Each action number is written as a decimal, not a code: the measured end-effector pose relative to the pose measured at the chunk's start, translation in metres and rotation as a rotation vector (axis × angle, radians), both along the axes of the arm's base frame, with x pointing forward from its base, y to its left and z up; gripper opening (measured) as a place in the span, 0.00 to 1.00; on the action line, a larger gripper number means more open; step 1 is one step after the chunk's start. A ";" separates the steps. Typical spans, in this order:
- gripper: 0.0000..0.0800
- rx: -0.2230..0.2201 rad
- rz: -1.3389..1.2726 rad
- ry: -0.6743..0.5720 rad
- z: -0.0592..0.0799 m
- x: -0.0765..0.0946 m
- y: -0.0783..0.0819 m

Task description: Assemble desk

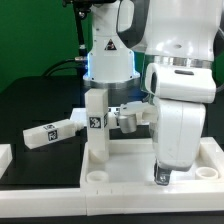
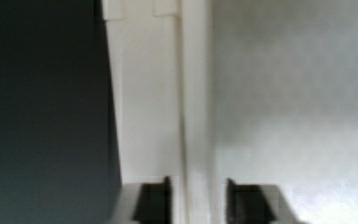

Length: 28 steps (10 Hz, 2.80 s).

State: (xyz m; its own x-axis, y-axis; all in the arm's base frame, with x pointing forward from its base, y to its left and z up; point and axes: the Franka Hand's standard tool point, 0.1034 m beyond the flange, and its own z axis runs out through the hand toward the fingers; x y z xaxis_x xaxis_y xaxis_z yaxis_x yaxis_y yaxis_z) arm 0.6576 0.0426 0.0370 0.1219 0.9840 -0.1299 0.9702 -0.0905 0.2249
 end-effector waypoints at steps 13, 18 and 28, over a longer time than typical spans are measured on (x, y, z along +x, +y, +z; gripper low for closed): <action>0.81 0.276 -0.945 -0.064 0.135 -0.104 -0.036; 0.81 0.351 -1.335 -0.096 0.127 -0.113 -0.033; 0.81 0.452 -2.086 -0.063 0.062 -0.201 -0.051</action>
Offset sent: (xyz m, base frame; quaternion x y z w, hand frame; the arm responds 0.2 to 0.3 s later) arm -0.0238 -0.0120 0.0676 -0.0058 -0.0443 0.2754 0.9603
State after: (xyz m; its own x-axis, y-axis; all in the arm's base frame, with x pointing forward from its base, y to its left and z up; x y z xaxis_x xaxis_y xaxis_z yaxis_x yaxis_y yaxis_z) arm 0.4566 -0.0084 0.0987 0.7905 -0.6093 0.0631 -0.6030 -0.7921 -0.0947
